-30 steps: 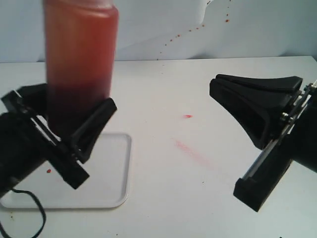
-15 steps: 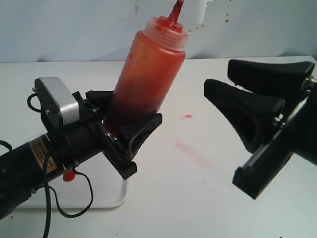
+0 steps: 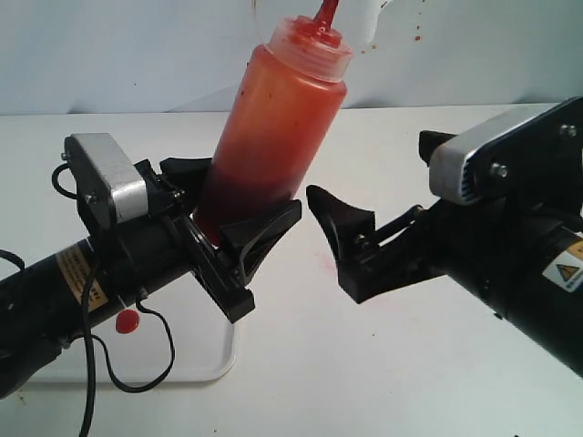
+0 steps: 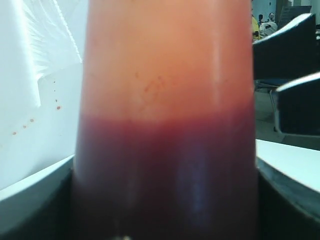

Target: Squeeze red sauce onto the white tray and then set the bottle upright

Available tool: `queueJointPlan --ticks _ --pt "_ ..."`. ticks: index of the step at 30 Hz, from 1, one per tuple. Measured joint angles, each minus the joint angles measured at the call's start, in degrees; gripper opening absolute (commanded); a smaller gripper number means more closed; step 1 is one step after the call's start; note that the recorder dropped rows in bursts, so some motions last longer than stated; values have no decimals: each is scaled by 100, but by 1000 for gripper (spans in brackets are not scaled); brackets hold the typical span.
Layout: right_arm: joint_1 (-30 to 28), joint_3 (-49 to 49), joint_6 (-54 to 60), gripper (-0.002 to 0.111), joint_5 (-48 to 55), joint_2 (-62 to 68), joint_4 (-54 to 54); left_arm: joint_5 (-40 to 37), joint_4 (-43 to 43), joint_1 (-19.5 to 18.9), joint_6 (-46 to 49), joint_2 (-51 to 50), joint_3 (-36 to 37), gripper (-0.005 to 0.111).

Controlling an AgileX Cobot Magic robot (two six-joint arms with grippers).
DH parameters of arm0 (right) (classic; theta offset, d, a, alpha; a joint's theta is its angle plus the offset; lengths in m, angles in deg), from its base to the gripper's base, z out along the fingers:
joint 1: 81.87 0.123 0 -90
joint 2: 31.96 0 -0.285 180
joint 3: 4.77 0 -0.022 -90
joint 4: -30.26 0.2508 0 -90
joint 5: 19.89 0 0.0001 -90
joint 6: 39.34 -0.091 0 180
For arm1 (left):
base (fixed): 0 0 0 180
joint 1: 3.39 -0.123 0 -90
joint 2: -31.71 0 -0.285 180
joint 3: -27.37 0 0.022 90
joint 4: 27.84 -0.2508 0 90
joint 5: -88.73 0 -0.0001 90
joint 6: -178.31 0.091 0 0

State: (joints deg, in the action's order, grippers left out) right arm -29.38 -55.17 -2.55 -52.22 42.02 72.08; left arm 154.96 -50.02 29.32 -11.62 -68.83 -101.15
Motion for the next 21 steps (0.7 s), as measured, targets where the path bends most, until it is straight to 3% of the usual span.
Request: queueJointPlan --ticks 5,10,21 --pt "0 0 -1012 105 -458 458 -290 0 -12 0 0 0 0 0" --pt "0 0 -2110 105 -743 715 -1492 0 -12 0 0 0 0 0" --pt "0 0 -3526 105 -1565 979 -2333 0 -462 0 -13 0 0 0"
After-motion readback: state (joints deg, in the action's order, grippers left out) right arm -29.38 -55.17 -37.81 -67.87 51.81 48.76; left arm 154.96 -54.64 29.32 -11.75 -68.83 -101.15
